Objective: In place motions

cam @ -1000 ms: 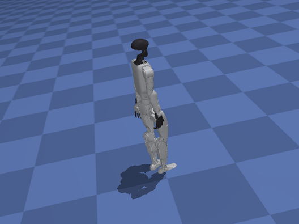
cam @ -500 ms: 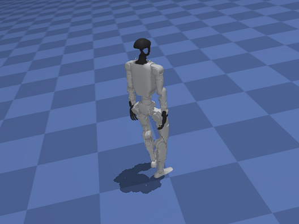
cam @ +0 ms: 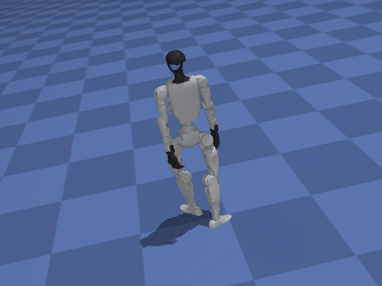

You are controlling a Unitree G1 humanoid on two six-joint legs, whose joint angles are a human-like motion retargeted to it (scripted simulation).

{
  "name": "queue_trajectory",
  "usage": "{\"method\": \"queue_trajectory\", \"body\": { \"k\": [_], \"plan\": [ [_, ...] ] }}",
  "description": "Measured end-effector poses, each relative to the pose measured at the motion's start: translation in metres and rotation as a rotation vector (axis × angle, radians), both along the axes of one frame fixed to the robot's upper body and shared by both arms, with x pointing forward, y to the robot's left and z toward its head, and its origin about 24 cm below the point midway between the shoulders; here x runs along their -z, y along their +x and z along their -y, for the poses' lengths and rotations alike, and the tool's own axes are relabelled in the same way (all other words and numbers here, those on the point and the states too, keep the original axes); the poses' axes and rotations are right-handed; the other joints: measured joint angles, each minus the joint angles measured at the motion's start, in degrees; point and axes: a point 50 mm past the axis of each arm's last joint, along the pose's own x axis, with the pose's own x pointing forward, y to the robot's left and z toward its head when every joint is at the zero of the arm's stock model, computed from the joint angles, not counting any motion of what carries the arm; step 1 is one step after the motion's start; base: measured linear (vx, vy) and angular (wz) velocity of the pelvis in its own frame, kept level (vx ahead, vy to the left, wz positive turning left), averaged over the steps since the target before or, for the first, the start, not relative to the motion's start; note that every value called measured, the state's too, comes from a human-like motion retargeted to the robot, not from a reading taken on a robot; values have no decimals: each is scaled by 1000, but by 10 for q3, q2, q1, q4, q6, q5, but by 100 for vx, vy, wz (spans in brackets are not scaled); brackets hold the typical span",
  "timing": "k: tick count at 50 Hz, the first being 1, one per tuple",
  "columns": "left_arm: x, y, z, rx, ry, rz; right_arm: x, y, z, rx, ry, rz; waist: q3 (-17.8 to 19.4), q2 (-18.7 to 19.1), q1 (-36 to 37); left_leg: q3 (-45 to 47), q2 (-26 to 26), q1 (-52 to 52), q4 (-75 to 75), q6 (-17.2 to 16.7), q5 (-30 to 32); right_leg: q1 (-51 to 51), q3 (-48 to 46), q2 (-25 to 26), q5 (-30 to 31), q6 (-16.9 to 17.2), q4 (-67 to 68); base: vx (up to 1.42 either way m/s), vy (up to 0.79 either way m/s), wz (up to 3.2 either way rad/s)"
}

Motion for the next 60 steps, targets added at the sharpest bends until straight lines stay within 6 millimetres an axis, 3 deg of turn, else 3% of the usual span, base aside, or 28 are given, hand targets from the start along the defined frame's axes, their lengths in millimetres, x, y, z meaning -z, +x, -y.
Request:
{"method": "queue_trajectory", "body": {
  "k": [2, 5, 7, 8, 12, 15, 17, 18, 20, 22, 25, 30, 33, 36, 39, 43, 45, 48, 50, 53, 56, 60],
  "plan": [
    [2, 6, 0, -5, -1, 26, 0, -3, -1, 39, 6, -3, 3, 27, -10, -21, 20, 6, 1, 2, -11, 5, 24, -6, 36, -35, 48, -2, 32, 48],
    [6, 30, -4, 80, -20, 96, 0, -5, 1, 105, 8, -14, 18, 82, -37, -61, 64, 14, 11, 3, -27, -40, 135, -42, 50, -134, 219, -7, 20, 108],
    [8, 49, -10, 186, -17, 157, 0, -5, -1, 125, 21, -18, 18, 73, -50, -73, 45, 9, 4, 12, -26, -151, 315, -69, 27, -109, 341, -12, 18, 107],
    [9, 59, -14, 240, -11, 185, 0, -3, -2, 125, 29, -16, 20, 73, -55, -80, 43, 6, 2, 17, -25, -183, 370, -53, 14, -99, 363, -15, 13, 89],
    [10, 86, -21, 425, 14, 239, 0, 6, -10, 84, 47, 14, 32, 80, -85, -114, 47, -6, 0, 24, -21, -260, 478, 33, -22, -91, 347, -15, 5, 97],
    [10, 92, -20, 506, 2, 244, 1, 8, -15, 42, 62, 26, 32, 78, -116, -138, 39, -14, 0, 28, -19, -293, 524, 80, -36, -81, 277, -1, 2, 109],
    [10, 92, -14, 549, -25, 231, 1, 7, -19, 21, 73, 24, 34, 56, -139, -156, 9, -6, -2, 32, -20, -301, 580, 107, -40, -64, 176, 8, 2, 137],
    [11, 92, -11, 564, -39, 226, 1, 5, -21, 20, 77, 20, 38, 40, -148, -165, -11, 4, -3, 34, -21, -296, 600, 112, -38, -56, 122, 12, 0, 135],
    [11, 91, -6, 582, -60, 218, 2, 1, -24, 24, 86, 8, 49, 17, -156, -180, -38, 27, -5, 36, -23, -280, 628, 117, 63, -103, 53, 19, -1, 67],
    [11, 86, 2, 597, -111, 195, 3, -10, -27, 24, 105, -36, 33, -4, -117, -160, -51, 35, -8, 29, -28, -265, 614, 107, -12, -95, 59, 29, 3, -4],
    [12, 82, 16, 652, -182, 172, 3, -21, -29, 64, 126, -89, 27, -13, -144, -233, -56, 51, -2, 3, -34, -256, 566, 56, -36, -64, 79, 15, 5, 189],
    [13, 78, 19, 521, -107, 172, 3, -26, -31, 2, 125, -96, 20, -19, -171, -257, -58, 46, 19, -8, -34, -215, 523, 65, -39, -83, 41, 14, 0, 79],
    [12, 72, 20, 511, -150, 165, 3, -31, -30, 5, 124, -113, 5, -20, -172, -261, -55, 29, 35, -20, -38, -212, 508, 67, -34, -93, 25, 13, -1, 40],
    [11, 70, 16, 542, -171, 155, 3, -30, -30, -4, 120, -118, -3, -22, -180, -272, -51, 22, 45, -33, -44, -212, 492, 56, -33, -90, 23, 5, 1, 50],
    [11, 67, 10, 581, -159, 139, 3, -26, -30, -30, 113, -109, 2, 10, -178, -270, -56, 45, 12, 2, -41, -211, 488, 92, -35, -89, 21, 6, 0, -1],
    [11, 66, 12, 612, -159, 132, 3, -19, -30, -50, 114, -89, 1, 11, -197, -290, -66, 39, 31, -3, -42, -215, 485, 82, -27, -78, 23, 3, 4, 19],
    [11, 68, 15, 615, -156, 143, 3, -13, -31, -55, 117, -68, 3, 12, -214, -338, -80, 46, 42, 2, -43, -224, 479, 72, -19, -72, 29, 2, 8, -6],
    [12, 75, 23, 574, -153, 176, 2, -3, -31, -76, 125, -29, 5, 6, -178, -420, -92, 59, 39, 8, -51, -242, 544, 58, -17, -60, 50, 0, 10, -156],
    [12, 79, 29, 526, -147, 197, 2, 5, -31, -88, 122, 1, 15, 5, -174, -469, -90, 63, 38, -8, -63, -254, 577, 56, -5, -59, 58, 1, 10, -184],
    [12, 79, 30, 517, -153, 191, 1, 17, -32, -111, 113, 35, 17, -7, -175, -331, -66, 43, 55, 5, -113, -280, 641, 51, 29, -64, 63, 0, 7, -234],
    [11, 72, 24, 585, -204, 172, 0, 26, -38, -157, 130, 56, 10, 12, -228, -272, -39, 36, 51, -6, -145, -321, 684, 88, 53, -90, 58, 2, 5, -257],
    [10, 70, 9, 636, -200, 178, -2, 36, -37, -210, 129, 89, 13, 11, -278, -160, -7, 31, 66, -28, -184, -354, 672, 78, 42, -98, 55, 6, -1, -317]
  ]
}}
